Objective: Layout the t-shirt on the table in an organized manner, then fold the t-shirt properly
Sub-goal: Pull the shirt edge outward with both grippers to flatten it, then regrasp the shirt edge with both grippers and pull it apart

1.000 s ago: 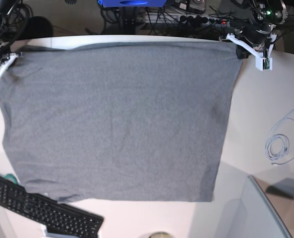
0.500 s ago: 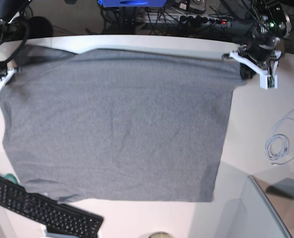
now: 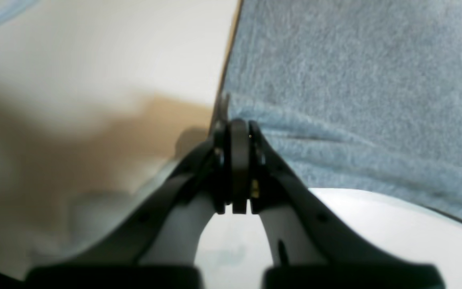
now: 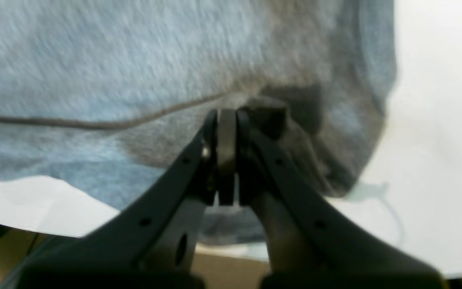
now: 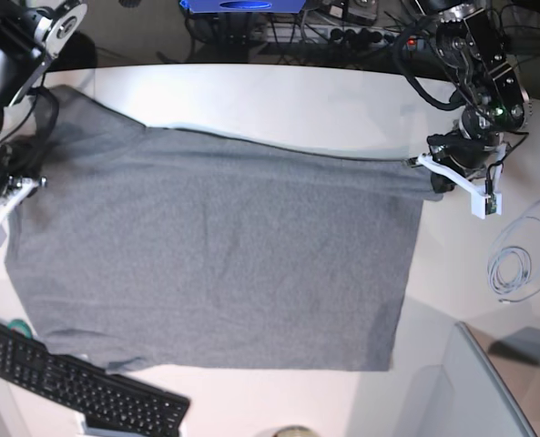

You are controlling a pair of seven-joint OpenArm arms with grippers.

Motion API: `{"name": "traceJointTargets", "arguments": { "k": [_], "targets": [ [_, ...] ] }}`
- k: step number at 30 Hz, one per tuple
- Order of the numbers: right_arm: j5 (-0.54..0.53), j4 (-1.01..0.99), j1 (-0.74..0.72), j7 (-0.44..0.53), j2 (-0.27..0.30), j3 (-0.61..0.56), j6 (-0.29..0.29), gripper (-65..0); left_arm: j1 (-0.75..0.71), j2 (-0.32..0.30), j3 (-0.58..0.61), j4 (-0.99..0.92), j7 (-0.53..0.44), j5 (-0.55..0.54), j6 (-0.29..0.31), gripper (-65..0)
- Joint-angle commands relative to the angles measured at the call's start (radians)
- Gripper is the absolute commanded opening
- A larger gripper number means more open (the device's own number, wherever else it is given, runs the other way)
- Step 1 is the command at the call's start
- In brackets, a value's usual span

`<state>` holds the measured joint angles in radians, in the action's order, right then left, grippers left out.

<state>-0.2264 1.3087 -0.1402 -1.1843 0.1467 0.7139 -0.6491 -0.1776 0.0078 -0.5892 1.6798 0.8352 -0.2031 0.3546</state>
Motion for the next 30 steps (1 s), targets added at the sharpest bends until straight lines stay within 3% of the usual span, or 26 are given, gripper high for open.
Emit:
{"name": "traceJointTargets", "arguments": {
  "k": [1,5,9,19,25,30],
  "targets": [
    [-0.008,-0.008,-0.026,0.022,0.034,0.002,0.001,-64.7,0.019,-0.010,-0.004,0.004,-0.017,-0.006,-0.002,-65.0],
    [-0.011,-0.094,-0.062,0.083,0.074,-0.078,0.036,-64.7,0.053,-0.013,-0.004,-0.059,-0.017,-0.005,-0.002,-65.0],
    [-0.011,-0.097,-0.075,0.109,0.078,-0.115,0.055,-64.7,0.063,-0.024,-0.004,-0.083,-0.018,-0.005,-0.002,-65.0],
    [-0.009,-0.188,-0.167,0.120,0.077,-0.118,0.055,-64.7,0.132,-0.050,0.104,-0.148,-0.018,0.090,-0.004,-65.0],
    [-0.009,-0.294,-0.204,0.214,0.090,-0.216,0.055,-64.7,0.201,-0.047,0.119,-0.162,-0.015,0.104,-0.004,-65.0],
    [-0.009,-0.304,-0.204,0.269,0.090,-0.222,0.056,-64.8,0.240,-0.050,0.119,-0.257,-0.018,0.106,-0.004,-65.0]
  ]
}}
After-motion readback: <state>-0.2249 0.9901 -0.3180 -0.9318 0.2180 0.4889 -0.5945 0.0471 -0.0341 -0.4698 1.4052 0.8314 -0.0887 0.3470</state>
